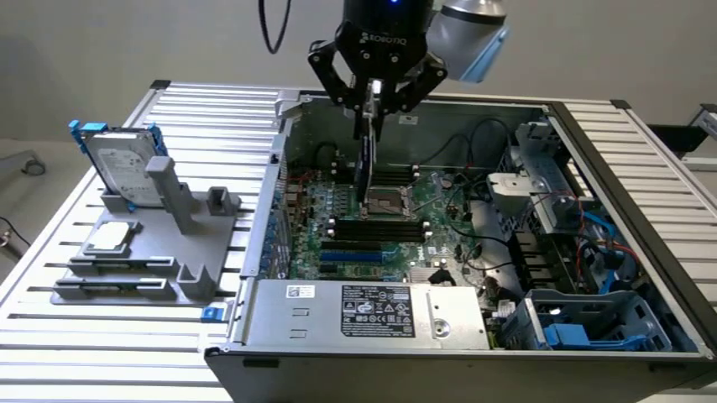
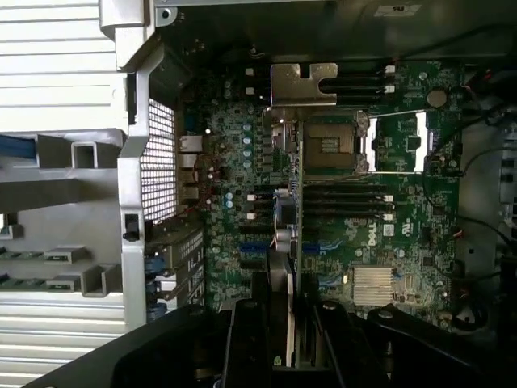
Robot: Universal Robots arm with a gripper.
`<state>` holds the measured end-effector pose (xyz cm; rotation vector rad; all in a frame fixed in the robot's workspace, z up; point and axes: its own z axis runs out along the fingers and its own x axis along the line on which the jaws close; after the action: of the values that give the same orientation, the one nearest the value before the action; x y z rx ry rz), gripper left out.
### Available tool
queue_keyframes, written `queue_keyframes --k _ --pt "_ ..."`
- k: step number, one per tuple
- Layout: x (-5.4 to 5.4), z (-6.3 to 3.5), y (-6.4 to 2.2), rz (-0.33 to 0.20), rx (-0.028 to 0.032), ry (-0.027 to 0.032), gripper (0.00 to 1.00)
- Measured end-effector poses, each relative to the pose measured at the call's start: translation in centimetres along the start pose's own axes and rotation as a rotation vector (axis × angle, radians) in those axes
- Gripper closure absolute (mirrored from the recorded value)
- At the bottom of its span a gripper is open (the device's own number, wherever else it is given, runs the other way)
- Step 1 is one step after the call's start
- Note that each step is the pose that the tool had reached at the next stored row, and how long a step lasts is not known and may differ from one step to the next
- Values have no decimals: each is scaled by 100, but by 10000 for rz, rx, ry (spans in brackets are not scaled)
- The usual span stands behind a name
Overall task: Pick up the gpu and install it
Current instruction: 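Pick up the gpu and move the gpu toward the slot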
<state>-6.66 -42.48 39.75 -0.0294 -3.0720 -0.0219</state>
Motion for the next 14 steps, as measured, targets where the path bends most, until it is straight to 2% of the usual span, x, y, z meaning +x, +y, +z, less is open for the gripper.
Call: queue_keyframes --k 5,8,14 --pt "-222 47 29 1 2 -15 73" --pt "-319 73 46 -1 2 -40 73" --pt "-399 136 79 -20 1 -168 73"
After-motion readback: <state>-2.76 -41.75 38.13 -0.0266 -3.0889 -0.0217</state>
